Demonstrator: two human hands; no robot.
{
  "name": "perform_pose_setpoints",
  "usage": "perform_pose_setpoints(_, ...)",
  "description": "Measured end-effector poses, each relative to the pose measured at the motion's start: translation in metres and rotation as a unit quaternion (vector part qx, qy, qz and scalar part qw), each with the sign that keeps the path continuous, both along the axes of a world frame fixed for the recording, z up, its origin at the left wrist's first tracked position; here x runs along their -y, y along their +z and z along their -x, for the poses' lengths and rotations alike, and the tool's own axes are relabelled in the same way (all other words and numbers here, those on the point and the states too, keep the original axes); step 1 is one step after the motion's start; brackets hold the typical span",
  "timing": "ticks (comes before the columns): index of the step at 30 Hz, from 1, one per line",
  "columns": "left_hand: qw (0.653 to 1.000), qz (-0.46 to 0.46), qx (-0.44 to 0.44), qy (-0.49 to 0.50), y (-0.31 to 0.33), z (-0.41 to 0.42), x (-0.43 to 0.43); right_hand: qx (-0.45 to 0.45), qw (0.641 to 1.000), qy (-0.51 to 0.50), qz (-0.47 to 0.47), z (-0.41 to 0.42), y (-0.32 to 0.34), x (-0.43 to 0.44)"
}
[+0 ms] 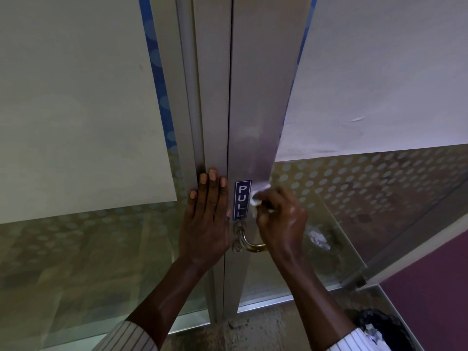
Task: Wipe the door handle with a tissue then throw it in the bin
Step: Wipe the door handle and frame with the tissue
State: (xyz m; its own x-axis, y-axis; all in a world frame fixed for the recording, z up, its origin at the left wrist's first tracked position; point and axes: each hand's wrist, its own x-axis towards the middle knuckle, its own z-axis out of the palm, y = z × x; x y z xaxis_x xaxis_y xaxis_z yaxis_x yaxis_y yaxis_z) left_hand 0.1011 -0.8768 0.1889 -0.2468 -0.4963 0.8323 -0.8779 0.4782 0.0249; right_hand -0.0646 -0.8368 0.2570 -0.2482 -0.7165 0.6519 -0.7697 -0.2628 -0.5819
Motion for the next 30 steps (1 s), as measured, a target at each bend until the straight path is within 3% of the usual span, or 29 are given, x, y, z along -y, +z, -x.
perform_pose_setpoints(3,1.000,-0.004,-0.001,0.004,0.001,0.001,0.000,0.033,0.993,-0.002,0.111,0.009,0.033,0.012)
perform_pose_setpoints(5,1.000,0.000,0.001,0.005,-0.001,0.000,0.000,0.040,0.991,0.004,0.128,0.009,0.038,0.014)
perform_pose_setpoints(7,1.000,-0.003,0.002,0.005,-0.001,0.000,0.001,0.035,0.994,0.009,0.105,0.007,0.027,0.010)
perform_pose_setpoints(11,1.000,-0.006,0.010,0.002,-0.003,0.000,0.002,-0.015,1.000,0.002,-0.027,0.002,-0.018,0.001)
perform_pose_setpoints(16,1.000,0.007,0.008,0.012,-0.002,0.000,0.001,-0.063,0.985,0.010,-0.161,0.004,-0.053,-0.001)
perform_pose_setpoints(22,1.000,0.006,0.017,0.013,-0.002,-0.002,0.000,-0.086,0.981,0.004,-0.172,0.008,-0.048,-0.001)
perform_pose_setpoints(27,1.000,0.001,0.025,0.017,-0.002,-0.001,0.002,-0.053,0.998,-0.001,-0.046,0.014,-0.029,0.004)
perform_pose_setpoints(30,1.000,0.009,0.019,0.014,-0.004,-0.001,0.002,-0.067,0.992,-0.003,-0.104,0.010,-0.036,0.004)
